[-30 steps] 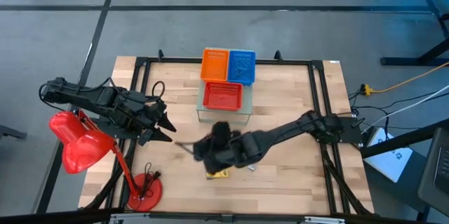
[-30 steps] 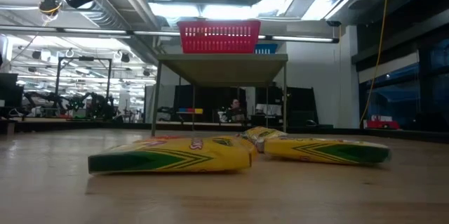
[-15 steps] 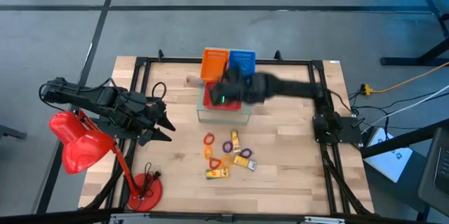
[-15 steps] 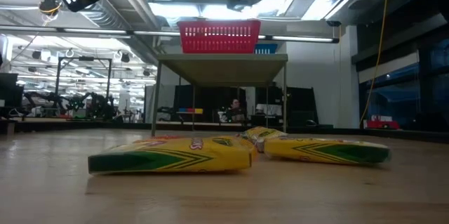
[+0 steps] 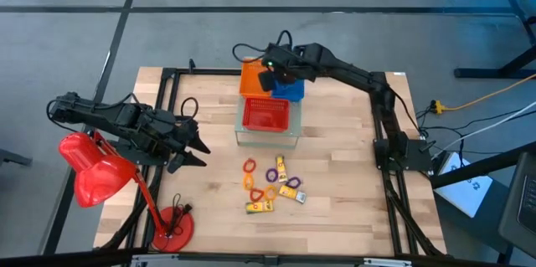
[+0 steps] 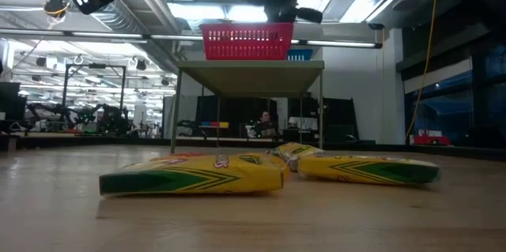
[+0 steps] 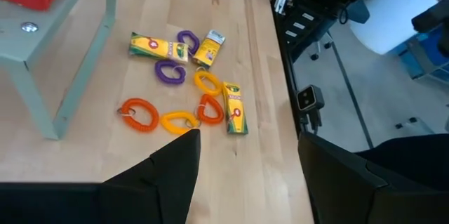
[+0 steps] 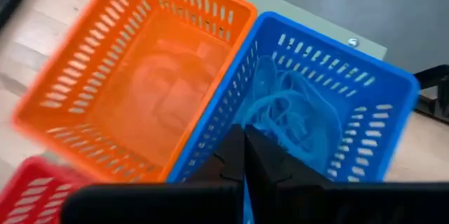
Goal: Pick & Place Office Desk Supplies
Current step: Put the blue rubber band into the blue bin
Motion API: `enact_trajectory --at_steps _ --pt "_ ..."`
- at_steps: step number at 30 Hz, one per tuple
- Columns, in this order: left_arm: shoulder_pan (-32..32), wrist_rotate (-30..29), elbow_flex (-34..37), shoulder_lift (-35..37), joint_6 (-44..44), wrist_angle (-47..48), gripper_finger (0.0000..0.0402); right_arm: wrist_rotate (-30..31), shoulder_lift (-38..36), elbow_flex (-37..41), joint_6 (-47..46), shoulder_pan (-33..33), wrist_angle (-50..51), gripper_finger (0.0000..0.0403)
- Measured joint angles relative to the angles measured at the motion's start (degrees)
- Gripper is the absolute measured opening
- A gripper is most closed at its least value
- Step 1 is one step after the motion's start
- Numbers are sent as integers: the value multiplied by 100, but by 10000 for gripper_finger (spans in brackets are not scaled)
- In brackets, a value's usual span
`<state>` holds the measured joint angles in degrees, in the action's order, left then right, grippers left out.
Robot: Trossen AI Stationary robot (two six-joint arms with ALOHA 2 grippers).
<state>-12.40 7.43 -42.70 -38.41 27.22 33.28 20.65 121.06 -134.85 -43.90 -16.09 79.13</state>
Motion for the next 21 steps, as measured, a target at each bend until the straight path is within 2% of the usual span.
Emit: enact_trajectory --at_steps 10,13,21 --pt "2 -87 0 0 88 0 239 -256 245 0 721 -130 42 11" --pt "1 -90 0 0 103 0 239 -157 247 0 811 -129 104 43" --pt "0 -102 0 2 198 0 239 -113 247 0 876 -148 326 163"
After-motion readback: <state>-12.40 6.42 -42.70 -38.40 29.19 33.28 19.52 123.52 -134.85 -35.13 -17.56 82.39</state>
